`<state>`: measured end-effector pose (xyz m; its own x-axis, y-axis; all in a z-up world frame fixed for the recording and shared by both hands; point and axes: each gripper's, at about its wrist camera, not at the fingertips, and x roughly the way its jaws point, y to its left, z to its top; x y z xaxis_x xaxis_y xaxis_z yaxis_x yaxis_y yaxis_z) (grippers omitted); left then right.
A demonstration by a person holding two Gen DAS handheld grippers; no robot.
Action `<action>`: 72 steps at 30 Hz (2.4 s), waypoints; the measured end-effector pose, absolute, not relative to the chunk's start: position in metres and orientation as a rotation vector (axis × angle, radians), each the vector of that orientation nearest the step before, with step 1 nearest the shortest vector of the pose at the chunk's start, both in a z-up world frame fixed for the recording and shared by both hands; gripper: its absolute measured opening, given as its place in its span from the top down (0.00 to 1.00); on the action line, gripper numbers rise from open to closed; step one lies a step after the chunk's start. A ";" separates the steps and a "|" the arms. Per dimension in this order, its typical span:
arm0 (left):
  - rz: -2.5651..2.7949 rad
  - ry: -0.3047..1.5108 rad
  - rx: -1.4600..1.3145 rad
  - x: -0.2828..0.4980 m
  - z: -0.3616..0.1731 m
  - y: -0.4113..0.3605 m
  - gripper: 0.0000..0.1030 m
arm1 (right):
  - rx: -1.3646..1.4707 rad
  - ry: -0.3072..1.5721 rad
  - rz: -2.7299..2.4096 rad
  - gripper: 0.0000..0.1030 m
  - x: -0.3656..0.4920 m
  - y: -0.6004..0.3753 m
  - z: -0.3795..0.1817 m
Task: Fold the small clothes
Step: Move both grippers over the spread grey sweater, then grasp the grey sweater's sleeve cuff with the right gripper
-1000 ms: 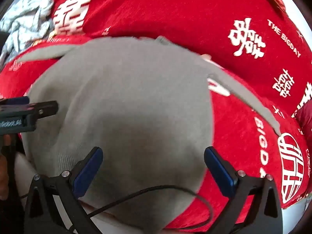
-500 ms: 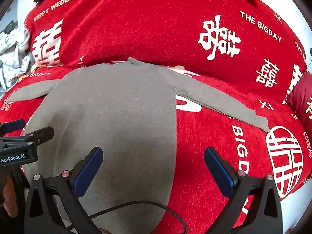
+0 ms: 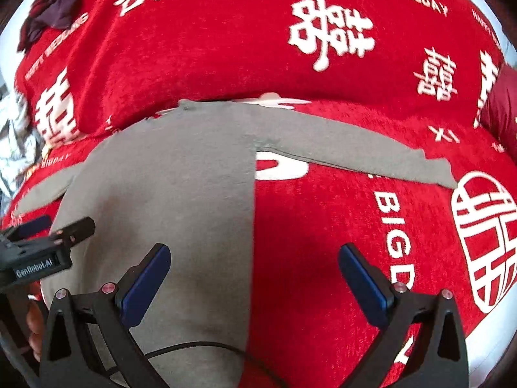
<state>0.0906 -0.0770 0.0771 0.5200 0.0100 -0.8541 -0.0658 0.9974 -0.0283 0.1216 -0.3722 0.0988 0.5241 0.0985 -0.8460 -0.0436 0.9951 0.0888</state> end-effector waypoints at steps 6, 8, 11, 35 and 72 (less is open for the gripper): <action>0.010 1.046 -0.070 0.110 0.069 -0.094 0.00 | 0.040 1.026 0.035 0.00 0.138 -0.398 0.091; 0.020 1.033 -0.004 0.117 0.068 -0.103 0.00 | 0.048 1.038 -0.001 0.00 0.144 -0.413 0.084; -0.003 1.060 0.056 0.131 0.062 -0.115 0.00 | 0.103 1.053 -0.058 0.00 0.151 -0.443 0.073; 0.005 1.156 0.027 0.243 0.021 -0.147 0.00 | 0.858 0.935 -0.322 0.30 0.220 -0.698 -0.008; -0.062 1.195 -0.016 0.317 0.010 -0.203 0.00 | 0.714 0.735 -0.218 0.93 0.192 -0.690 0.024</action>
<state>0.3168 -0.2028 0.0099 0.3652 -0.0562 -0.9292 0.0396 0.9982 -0.0448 0.1915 -0.6903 0.0243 0.7319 0.0591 -0.6788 0.4198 0.7456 0.5175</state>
